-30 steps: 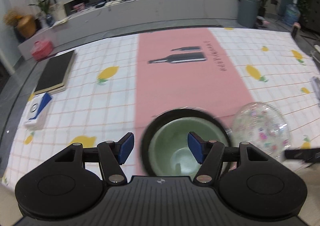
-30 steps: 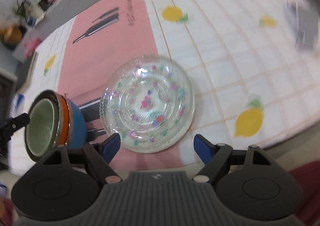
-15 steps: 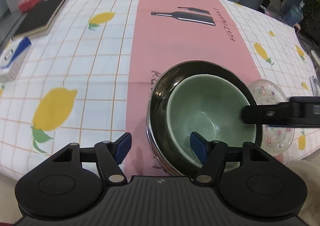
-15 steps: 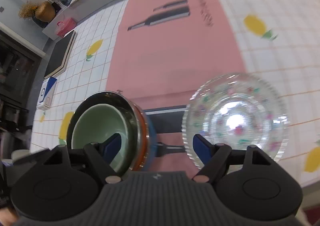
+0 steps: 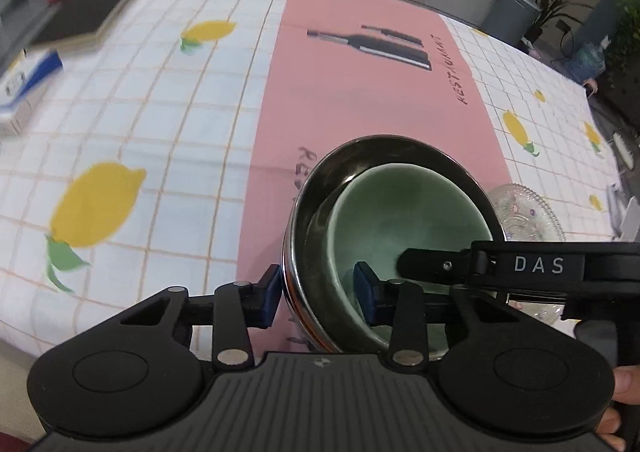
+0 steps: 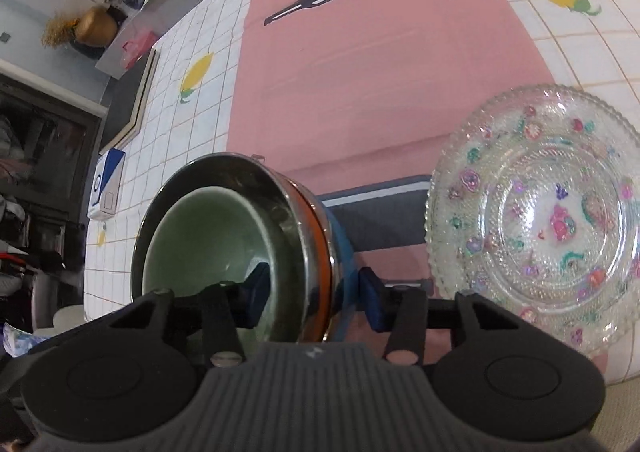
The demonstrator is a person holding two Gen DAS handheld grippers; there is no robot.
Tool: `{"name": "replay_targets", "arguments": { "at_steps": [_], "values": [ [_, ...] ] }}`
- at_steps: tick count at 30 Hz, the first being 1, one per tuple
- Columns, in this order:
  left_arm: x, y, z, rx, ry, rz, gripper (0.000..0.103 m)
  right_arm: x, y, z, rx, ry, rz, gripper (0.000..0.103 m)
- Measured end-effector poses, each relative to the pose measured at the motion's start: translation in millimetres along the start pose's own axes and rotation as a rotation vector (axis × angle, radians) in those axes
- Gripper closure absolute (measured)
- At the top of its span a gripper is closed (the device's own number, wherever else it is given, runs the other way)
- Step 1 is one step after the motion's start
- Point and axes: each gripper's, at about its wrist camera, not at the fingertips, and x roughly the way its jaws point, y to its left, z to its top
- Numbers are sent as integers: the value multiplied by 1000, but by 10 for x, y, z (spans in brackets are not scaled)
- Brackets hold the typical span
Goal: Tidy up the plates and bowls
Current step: 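Lift the bowl stack with both tools and lower it onto the plates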
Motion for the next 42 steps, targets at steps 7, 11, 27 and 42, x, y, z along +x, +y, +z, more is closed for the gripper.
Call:
{"name": "replay_targets", "arguments": {
  "at_steps": [7, 11, 27, 42],
  "values": [
    [-294, -321, 131, 59, -64, -2, 60, -500, -82, 52, 17, -91, 33, 58],
    [-340, -691, 193, 122, -63, -66, 60, -906, -262, 62, 18, -171, -21, 58],
    [177, -1566, 38, 261, -8, -85, 61, -1043, -1243, 88, 180, -193, -72, 57],
    [-621, -1447, -347, 367, -257, -24, 13, -1956, -766, -522, 37, -476, -198, 11]
  ]
}}
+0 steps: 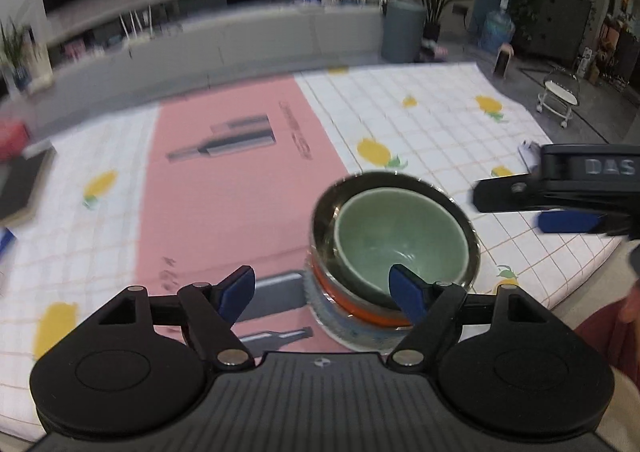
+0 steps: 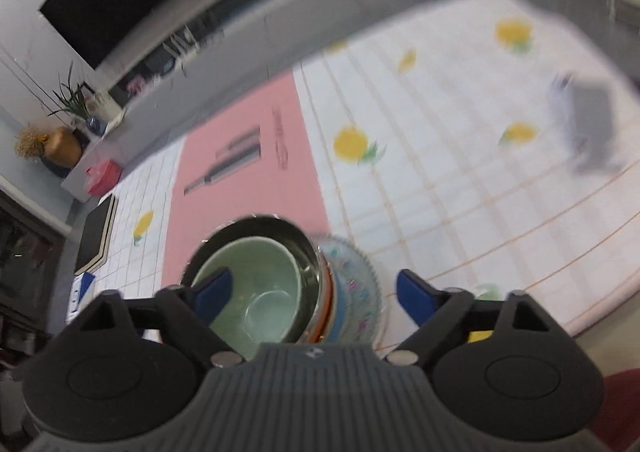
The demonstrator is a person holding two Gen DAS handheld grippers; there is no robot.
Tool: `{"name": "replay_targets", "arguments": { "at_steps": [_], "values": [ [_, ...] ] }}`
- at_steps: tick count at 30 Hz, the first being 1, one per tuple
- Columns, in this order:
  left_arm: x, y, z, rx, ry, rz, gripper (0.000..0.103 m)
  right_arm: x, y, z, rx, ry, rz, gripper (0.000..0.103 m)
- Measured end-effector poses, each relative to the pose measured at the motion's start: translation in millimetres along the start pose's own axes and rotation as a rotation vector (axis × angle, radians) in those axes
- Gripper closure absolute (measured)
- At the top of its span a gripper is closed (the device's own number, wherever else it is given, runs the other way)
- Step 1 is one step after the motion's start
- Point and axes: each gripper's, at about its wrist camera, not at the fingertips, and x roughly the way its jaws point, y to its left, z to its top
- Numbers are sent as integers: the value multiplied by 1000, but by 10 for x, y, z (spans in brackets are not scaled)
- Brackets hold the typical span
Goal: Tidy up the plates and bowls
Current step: 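Lift the bowl stack with both tools and lower it onto the plates, then open both tools and pull them back from the stack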
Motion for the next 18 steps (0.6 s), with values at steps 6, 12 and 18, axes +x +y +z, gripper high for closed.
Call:
{"name": "replay_targets", "arguments": {
  "at_steps": [6, 12, 18],
  "values": [
    [-587, -116, -165, -18, -135, -11, 13, -491, 69, -439, -73, -58, -96, 11],
    [-967, -266, -356, -80, -314, 100, 8, -573, 134, -791, -143, -17, -129, 11],
    [-1012, -331, -499, -88, -308, 97, 7, -615, 404, -1023, -228, -29, -106, 11]
  ]
}}
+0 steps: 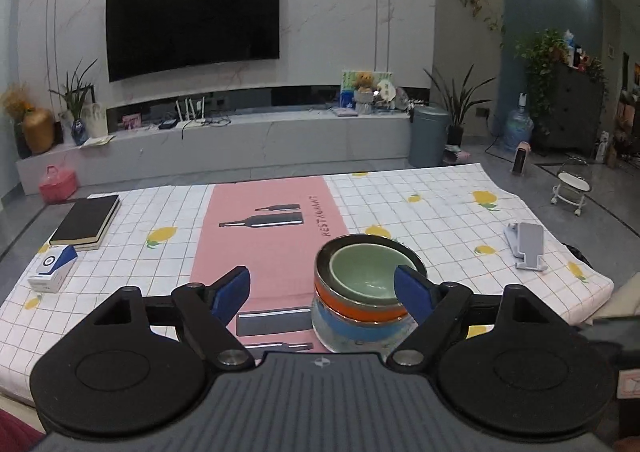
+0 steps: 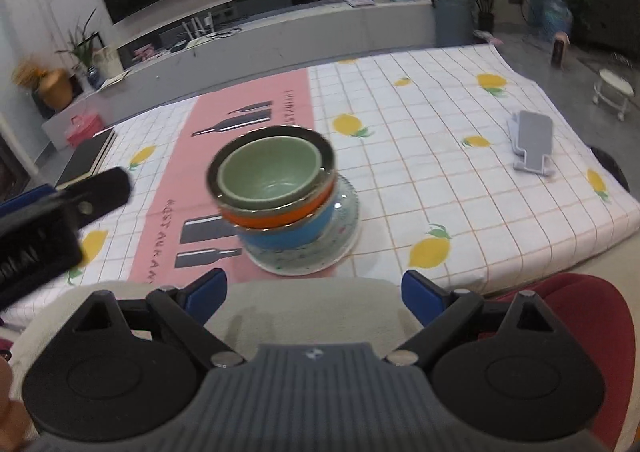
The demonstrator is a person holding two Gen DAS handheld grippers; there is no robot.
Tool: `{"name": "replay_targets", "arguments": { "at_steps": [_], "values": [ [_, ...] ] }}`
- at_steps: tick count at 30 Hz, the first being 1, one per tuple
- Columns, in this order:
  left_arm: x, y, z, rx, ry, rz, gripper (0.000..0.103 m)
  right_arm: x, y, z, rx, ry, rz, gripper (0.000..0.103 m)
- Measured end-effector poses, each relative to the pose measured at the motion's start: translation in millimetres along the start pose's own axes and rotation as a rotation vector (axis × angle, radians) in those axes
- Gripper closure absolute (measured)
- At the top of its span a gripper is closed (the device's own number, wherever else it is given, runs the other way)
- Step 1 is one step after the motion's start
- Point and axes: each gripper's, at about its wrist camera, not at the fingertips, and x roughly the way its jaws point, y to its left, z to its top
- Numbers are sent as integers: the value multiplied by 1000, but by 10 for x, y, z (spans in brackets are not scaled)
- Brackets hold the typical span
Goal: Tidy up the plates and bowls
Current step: 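Open both tools and pull them back from the stack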
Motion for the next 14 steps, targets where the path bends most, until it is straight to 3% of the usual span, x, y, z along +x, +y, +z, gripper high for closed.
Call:
{"name": "replay_targets", "arguments": {
  "at_steps": [6, 14],
  "values": [
    [-67, 88, -75, -51, 55, -10, 7, -70, 73, -42, -12, -23, -14, 11],
    [-112, 54, -118, -40, 42, 14, 7, -59, 84, -71, -8, -21, -22, 11]
  ]
}}
